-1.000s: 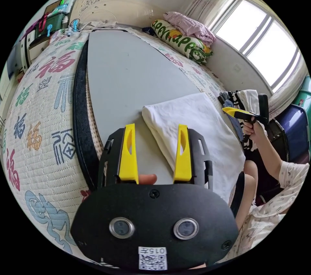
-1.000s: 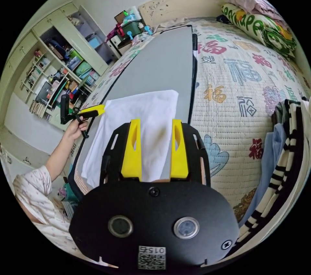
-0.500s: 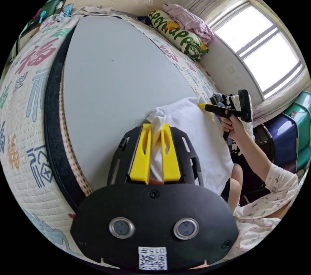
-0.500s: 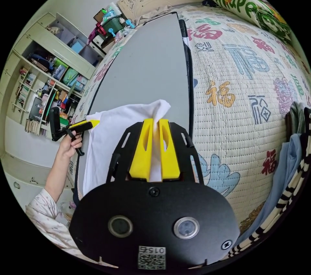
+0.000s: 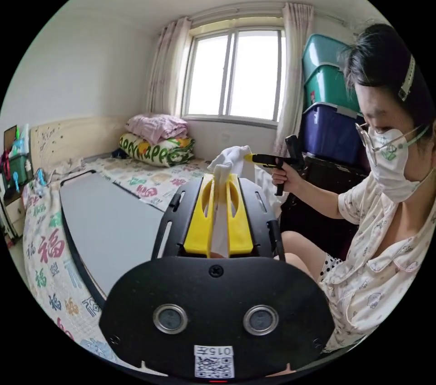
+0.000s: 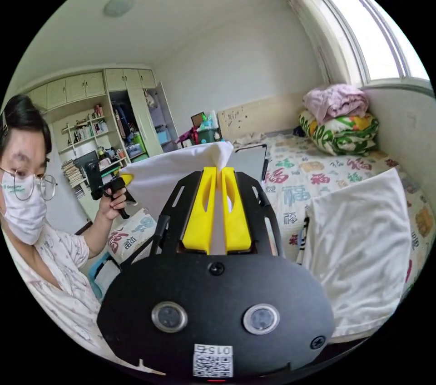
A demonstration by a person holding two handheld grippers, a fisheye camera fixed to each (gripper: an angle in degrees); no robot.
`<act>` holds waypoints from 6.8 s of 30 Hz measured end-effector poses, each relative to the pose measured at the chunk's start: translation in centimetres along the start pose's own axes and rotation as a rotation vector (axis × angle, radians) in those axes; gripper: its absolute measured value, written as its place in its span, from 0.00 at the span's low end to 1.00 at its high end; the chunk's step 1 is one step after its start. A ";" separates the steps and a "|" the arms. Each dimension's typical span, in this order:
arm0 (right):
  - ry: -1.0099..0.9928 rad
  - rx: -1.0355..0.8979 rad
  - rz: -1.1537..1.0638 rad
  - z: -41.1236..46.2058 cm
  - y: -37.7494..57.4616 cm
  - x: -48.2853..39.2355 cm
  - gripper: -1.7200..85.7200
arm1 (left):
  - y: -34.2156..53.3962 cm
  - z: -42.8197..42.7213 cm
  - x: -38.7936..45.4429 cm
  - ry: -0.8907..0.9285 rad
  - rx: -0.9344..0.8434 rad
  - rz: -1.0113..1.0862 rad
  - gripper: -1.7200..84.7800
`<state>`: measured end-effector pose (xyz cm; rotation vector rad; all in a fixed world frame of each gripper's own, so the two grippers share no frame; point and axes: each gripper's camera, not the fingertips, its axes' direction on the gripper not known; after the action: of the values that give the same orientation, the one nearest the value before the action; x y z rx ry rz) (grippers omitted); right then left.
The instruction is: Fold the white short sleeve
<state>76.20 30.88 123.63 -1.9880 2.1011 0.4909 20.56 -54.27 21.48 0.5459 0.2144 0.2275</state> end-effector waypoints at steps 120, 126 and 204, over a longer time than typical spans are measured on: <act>0.631 -0.098 0.309 10.0 6.7 43.9 0.17 | -30.5 31.9 -6.7 -0.085 -0.106 -0.020 0.16; 0.508 -0.033 0.401 12.2 4.5 47.3 0.09 | -33.3 45.0 -13.3 -0.103 -0.196 -0.038 0.18; -0.881 -0.742 -0.442 3.4 63.7 13.0 0.02 | 23.5 -105.6 71.4 -0.944 0.152 -0.434 0.04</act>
<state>11.72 22.47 121.83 -1.8794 0.9627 1.8115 57.39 35.93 -64.01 0.6887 -0.5714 -0.4777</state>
